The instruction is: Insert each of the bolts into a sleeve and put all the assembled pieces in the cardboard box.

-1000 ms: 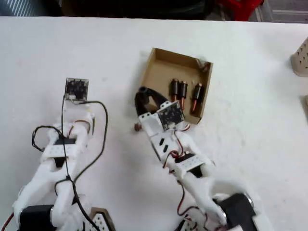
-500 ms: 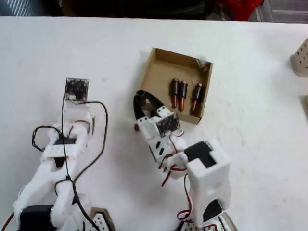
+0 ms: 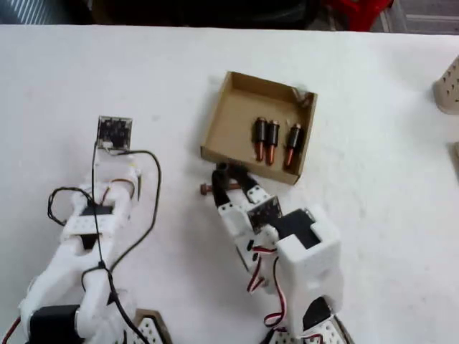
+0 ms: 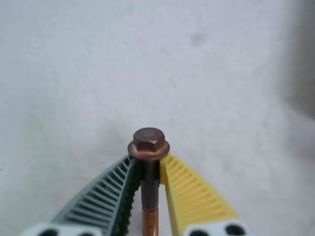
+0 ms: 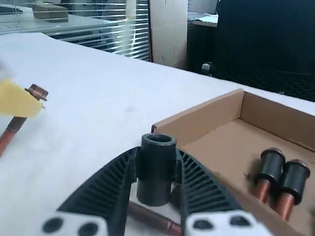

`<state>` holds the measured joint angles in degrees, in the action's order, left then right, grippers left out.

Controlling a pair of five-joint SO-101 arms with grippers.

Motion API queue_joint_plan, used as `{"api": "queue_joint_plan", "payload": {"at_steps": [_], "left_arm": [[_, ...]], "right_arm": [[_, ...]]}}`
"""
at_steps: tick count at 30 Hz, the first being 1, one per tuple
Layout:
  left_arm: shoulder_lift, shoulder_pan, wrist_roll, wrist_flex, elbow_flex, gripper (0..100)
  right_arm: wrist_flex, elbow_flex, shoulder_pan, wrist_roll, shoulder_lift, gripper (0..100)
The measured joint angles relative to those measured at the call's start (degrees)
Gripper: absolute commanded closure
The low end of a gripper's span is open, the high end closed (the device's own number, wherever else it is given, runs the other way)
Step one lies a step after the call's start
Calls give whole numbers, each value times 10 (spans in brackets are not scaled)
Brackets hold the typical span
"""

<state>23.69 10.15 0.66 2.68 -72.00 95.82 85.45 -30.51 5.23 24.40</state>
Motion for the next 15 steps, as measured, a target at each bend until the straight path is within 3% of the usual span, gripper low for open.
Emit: {"api": "queue_joint_plan", "payload": {"at_steps": [11, 15], "left_arm": [[0, 0, 0, 0, 0, 977], [1, -7, 0, -55, -10, 977]], "right_arm": [[1, 67, 14, -1, -38, 982], [1, 67, 16, -1, -38, 981]]}}
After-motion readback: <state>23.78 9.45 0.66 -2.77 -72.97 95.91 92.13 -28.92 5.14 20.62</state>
